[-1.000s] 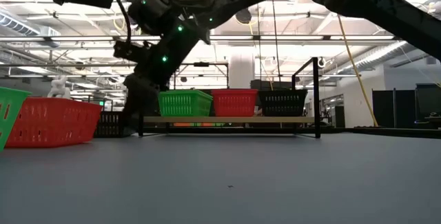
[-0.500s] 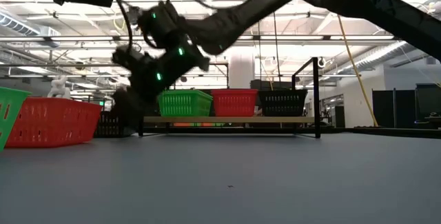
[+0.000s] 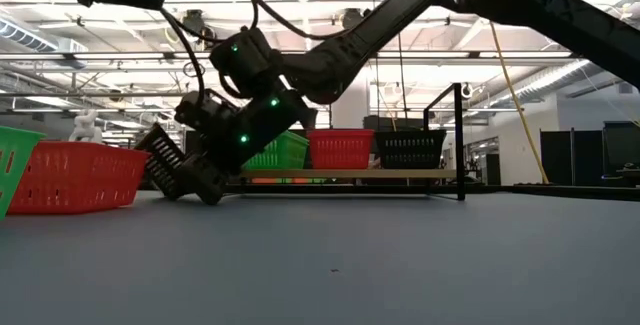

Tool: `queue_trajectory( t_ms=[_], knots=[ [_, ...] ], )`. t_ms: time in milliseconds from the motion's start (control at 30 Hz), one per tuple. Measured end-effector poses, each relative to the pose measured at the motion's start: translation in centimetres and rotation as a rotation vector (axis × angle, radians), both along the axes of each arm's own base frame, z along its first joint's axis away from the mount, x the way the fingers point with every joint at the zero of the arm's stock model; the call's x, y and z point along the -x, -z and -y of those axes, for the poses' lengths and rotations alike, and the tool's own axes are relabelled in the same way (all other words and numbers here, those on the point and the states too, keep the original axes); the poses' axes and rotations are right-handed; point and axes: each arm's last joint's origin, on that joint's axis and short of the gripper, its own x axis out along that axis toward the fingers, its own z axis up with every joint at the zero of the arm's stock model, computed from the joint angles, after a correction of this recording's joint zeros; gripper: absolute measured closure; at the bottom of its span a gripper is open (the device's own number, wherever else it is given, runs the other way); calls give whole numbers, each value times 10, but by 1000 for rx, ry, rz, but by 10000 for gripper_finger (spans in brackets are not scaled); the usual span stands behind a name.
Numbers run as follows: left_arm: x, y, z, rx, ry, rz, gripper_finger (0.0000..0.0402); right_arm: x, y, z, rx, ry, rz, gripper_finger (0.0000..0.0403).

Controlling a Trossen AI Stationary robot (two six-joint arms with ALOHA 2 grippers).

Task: Stack baskets on shelf by color
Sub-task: Stack the black bin on the black bins on the shelf

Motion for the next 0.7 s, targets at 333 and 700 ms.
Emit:
queue_trajectory(
  t_ms=[333, 700],
  knots=[
    [0, 0, 0, -13, 2, -12, 259, 24, -63, -38, -49, -129, -173, 400],
    [-1, -1, 1, 48, -10, 37, 259, 139, -155, -76, -41, 72, -271, 402]
  ],
)
